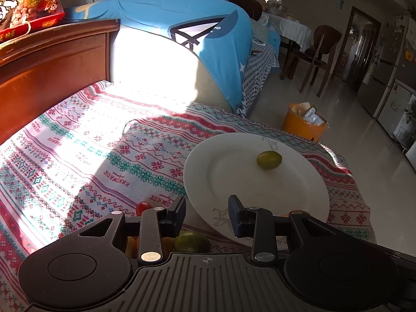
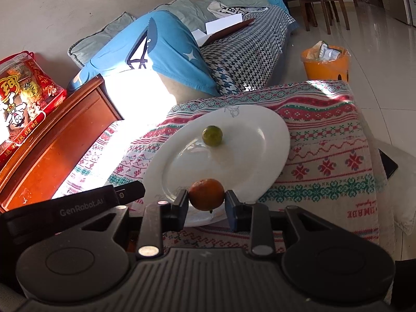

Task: Organize fruits
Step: 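Carry the lime with the left tool while the right tool carries the orange to the plate, then open the left tool on the plate while the right tool releases the orange beside the lime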

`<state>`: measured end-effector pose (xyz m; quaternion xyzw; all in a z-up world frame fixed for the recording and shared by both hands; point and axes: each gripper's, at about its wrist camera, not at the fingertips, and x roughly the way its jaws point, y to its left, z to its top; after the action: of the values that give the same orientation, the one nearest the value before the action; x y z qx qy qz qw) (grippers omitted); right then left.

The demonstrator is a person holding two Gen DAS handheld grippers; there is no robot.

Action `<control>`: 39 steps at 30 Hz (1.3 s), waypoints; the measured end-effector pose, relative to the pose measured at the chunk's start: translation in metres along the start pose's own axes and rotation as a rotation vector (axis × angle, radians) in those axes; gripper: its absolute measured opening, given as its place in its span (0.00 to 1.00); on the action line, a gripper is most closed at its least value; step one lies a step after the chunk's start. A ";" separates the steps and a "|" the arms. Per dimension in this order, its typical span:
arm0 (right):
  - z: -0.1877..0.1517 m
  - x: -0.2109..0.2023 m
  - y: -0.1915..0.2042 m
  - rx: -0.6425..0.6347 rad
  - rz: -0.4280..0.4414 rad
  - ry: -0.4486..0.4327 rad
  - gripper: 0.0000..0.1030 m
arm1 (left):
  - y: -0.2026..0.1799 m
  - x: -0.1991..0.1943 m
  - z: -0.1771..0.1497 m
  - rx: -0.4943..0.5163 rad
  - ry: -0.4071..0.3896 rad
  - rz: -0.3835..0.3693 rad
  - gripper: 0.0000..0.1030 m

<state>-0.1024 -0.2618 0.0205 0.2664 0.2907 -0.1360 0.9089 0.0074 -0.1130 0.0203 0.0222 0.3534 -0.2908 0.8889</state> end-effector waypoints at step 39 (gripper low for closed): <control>-0.021 -0.017 0.027 -0.106 0.078 0.063 0.36 | 0.060 -0.069 -0.039 -0.148 0.021 0.207 0.40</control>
<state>-0.1141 -0.2267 0.0271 0.2334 0.3154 -0.0764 0.9166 -0.0246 -0.0193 0.0251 -0.0042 0.3788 -0.1705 0.9096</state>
